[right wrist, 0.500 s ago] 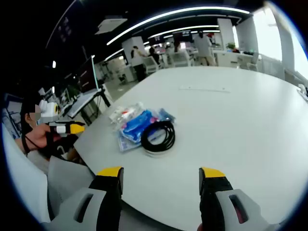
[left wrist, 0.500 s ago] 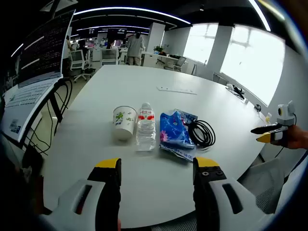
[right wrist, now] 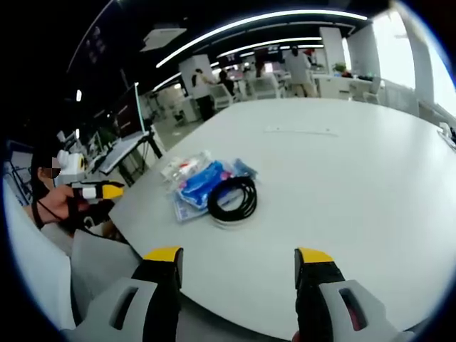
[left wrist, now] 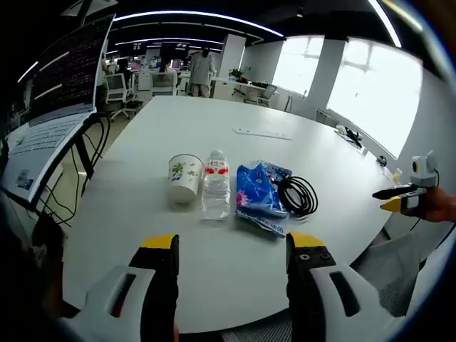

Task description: Arrange the tabletop items into an orderly group along one side of the table until the central work area is clear of visible clutter.

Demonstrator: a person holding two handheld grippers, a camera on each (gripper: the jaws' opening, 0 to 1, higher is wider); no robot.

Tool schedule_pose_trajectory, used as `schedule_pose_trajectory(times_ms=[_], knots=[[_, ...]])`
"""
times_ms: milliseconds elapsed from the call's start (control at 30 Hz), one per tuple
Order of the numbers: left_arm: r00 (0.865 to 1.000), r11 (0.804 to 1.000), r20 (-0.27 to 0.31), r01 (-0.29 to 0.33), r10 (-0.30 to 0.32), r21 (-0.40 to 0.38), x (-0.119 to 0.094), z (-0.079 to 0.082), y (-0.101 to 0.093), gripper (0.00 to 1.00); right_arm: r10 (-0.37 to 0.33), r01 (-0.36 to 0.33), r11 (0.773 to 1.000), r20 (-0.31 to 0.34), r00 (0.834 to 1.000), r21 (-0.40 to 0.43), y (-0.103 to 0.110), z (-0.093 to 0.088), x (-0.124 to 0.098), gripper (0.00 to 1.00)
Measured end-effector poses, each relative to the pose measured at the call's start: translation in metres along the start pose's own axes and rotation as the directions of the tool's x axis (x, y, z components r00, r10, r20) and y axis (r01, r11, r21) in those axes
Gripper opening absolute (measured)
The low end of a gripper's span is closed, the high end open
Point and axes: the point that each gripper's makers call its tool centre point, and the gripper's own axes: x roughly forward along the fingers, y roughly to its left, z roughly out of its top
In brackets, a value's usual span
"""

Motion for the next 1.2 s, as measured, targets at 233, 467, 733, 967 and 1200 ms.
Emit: schedule_pose_trajectory(times_ms=[233, 467, 733, 967, 1200], knots=[[1.0, 1.0, -0.001, 0.012, -0.012, 0.005, 0.0, 0.0, -0.003, 0.6, -0.009, 0.009, 1.0, 0.005, 1.0, 0.011, 0.0, -0.002, -0.002, 0.64], [1.0, 1.0, -0.001, 0.016, -0.016, -0.002, -0.001, -0.001, -0.002, 0.6, -0.017, 0.016, 1.0, 0.007, 1.0, 0.02, 0.002, -0.005, -0.004, 0.63], [0.999, 0.999, -0.018, 0.042, -0.042, 0.001, 0.0, -0.005, -0.008, 0.58, -0.04, 0.04, 0.998, 0.016, 0.999, 0.041, -0.001, -0.004, -0.007, 0.64], [0.997, 0.997, -0.032, 0.07, -0.07, 0.014, 0.001, -0.006, -0.013, 0.57, -0.069, 0.067, 0.996, 0.034, 0.997, 0.052, -0.006, 0.0, -0.011, 0.64], [0.996, 0.996, -0.039, 0.086, -0.085, 0.02, 0.004, -0.004, -0.012, 0.56, -0.082, 0.079, 0.995, 0.043, 0.996, 0.066, -0.006, 0.001, -0.014, 0.63]])
